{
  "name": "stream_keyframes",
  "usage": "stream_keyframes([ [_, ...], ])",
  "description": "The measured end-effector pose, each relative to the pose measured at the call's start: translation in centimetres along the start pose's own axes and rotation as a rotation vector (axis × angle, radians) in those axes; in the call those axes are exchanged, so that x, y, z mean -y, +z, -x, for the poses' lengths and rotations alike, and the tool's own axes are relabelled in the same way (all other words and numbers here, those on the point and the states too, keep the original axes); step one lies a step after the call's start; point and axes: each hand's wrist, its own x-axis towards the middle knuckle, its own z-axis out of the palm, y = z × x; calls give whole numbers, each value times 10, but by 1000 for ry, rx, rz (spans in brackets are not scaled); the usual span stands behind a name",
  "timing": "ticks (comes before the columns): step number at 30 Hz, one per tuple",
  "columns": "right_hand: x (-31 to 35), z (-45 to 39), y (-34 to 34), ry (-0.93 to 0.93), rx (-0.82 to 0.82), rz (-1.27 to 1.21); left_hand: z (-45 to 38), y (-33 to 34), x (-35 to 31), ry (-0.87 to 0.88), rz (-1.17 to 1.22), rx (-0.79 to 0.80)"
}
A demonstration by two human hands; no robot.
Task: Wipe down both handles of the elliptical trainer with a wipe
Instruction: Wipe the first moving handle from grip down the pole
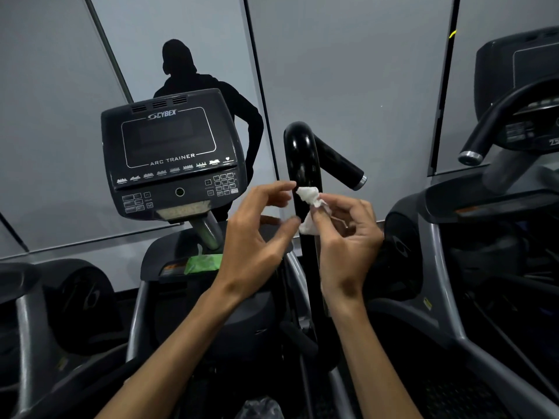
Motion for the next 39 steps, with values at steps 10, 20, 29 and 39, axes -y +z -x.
stream_keyframes([
  [10,17,2,-12,175,76,-164,-29,1,-1,145,-214,-146],
  [20,4,-7,-20,180,-93,-104,-19,32,-2,328,-541,9],
  [29,-1,-9,-10,172,-71,-85,-46,31,-6,302,-540,-89],
  [39,-4,-11,-3,204,-84,-82,-81,18,-9,296,-539,-151],
])
